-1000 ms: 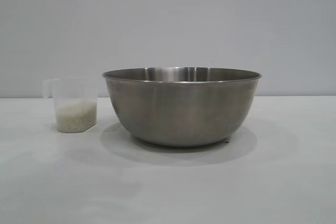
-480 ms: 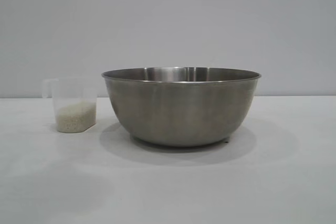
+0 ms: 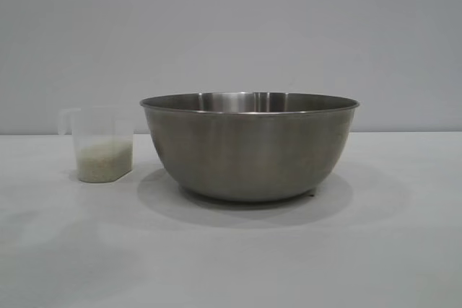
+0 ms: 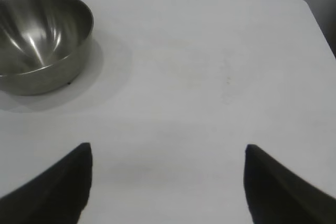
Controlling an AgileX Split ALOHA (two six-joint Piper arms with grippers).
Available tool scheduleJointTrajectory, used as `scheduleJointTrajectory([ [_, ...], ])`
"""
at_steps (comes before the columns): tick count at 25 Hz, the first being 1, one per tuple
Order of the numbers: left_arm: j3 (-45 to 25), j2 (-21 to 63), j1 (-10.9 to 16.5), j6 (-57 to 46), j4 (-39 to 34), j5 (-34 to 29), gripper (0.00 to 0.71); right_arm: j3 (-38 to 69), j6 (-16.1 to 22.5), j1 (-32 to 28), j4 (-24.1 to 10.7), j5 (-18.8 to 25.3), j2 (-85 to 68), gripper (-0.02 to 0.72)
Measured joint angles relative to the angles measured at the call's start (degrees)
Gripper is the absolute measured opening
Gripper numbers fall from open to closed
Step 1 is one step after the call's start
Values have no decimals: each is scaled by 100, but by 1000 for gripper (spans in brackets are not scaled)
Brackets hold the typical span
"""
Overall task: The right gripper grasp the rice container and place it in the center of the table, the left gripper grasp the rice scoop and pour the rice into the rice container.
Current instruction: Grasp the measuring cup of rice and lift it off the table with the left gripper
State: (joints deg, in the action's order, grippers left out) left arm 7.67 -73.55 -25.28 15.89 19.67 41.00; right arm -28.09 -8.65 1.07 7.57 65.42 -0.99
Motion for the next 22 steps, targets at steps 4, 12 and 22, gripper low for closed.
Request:
scheduleJointTrajectory([
  [4,0,-685,-4,-93,-139,595,434,0,0,0,0,0,0,558],
  [12,116,-2333,-4,-606,-401,2341,434,0,0,0,0,0,0,558],
  [22,724,-3097,-4,-829,-401,2408,391,0,0,0,0,0,0,558],
])
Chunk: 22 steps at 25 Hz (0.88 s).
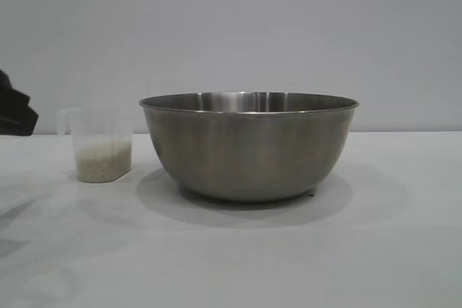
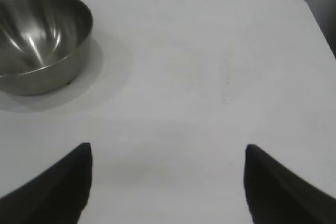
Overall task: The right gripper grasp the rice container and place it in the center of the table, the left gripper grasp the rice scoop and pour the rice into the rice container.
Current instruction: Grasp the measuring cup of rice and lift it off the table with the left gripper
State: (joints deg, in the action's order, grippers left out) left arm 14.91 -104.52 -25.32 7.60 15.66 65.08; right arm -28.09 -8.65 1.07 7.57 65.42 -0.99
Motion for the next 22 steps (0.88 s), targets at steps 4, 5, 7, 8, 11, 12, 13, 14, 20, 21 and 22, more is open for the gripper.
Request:
scheduleJointTrajectory([
  [4,194,-79,0,0,234,3,391,0,0,0,0,0,0,558],
  [5,241,-107,0,14,277,3,391,0,0,0,0,0,0,558],
  [7,326,-196,0,25,322,3,391,0,0,0,0,0,0,558],
  [8,378,-247,0,40,376,3,391,0,0,0,0,0,0,558],
  [11,516,-403,0,49,449,3,391,0,0,0,0,0,0,558],
  [12,556,-455,0,49,449,3,391,0,0,0,0,0,0,558],
  [13,589,-490,0,65,461,3,391,0,0,0,0,0,0,558],
  [14,639,-526,0,116,488,3,391,0,0,0,0,0,0,558],
  [20,932,-836,0,237,669,3,273,0,0,0,0,0,0,558],
  [21,987,-868,0,251,741,3,277,0,0,0,0,0,0,558],
  [22,1032,-908,0,261,796,3,225,0,0,0,0,0,0,558],
])
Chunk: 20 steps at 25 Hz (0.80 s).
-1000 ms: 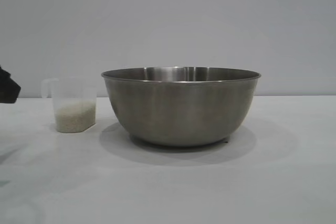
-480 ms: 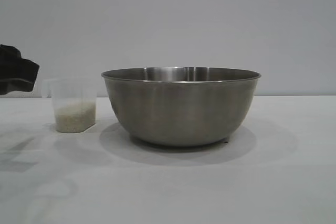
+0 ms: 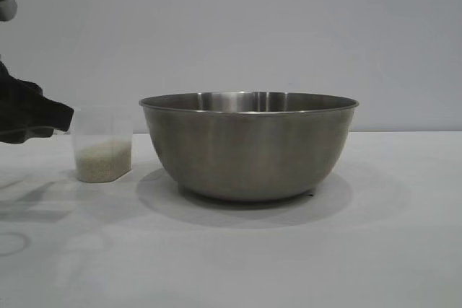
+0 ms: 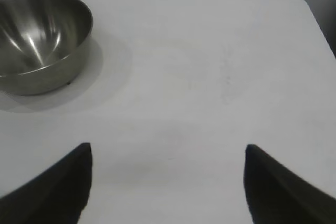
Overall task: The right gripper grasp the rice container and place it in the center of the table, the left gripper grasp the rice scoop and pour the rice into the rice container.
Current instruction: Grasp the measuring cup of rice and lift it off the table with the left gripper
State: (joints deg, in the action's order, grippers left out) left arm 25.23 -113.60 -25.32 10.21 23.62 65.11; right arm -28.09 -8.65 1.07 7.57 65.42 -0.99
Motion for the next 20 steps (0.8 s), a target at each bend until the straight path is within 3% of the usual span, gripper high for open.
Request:
scheduleJointTrajectory([
  [9,239,-199,14,152,26,0,230,0,9,0,0,0,0,558],
  [13,241,-261,333,131,-309,0,230,0,9,0,0,0,0,558],
  [17,241,-291,755,23,-1121,0,230,0,9,0,0,0,0,558],
  [20,241,-291,854,23,-1450,0,230,0,9,0,0,0,0,558],
])
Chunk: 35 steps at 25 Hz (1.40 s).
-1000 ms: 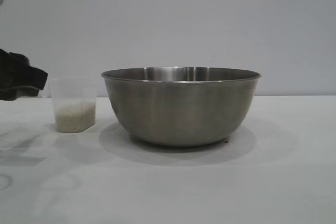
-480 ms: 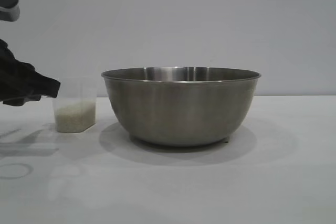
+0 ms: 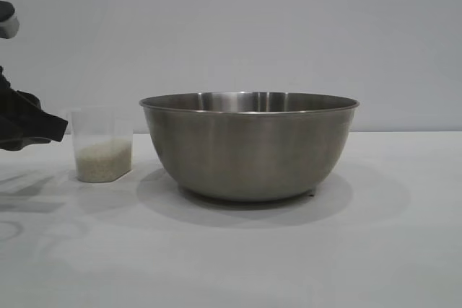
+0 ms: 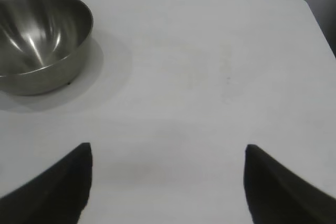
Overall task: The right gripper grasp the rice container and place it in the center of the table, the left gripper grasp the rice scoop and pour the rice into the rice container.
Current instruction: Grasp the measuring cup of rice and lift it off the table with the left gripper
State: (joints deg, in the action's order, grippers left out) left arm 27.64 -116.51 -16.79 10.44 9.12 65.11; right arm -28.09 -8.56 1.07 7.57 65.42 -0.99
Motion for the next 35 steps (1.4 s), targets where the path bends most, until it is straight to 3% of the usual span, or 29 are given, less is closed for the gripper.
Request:
scheduleJointTrajectory([
  [27,176,0,4,-36,-121,0,230,0,0,0,0,0,0,558],
  [35,224,-45,121,-36,-276,0,230,0,0,0,0,0,0,558],
])
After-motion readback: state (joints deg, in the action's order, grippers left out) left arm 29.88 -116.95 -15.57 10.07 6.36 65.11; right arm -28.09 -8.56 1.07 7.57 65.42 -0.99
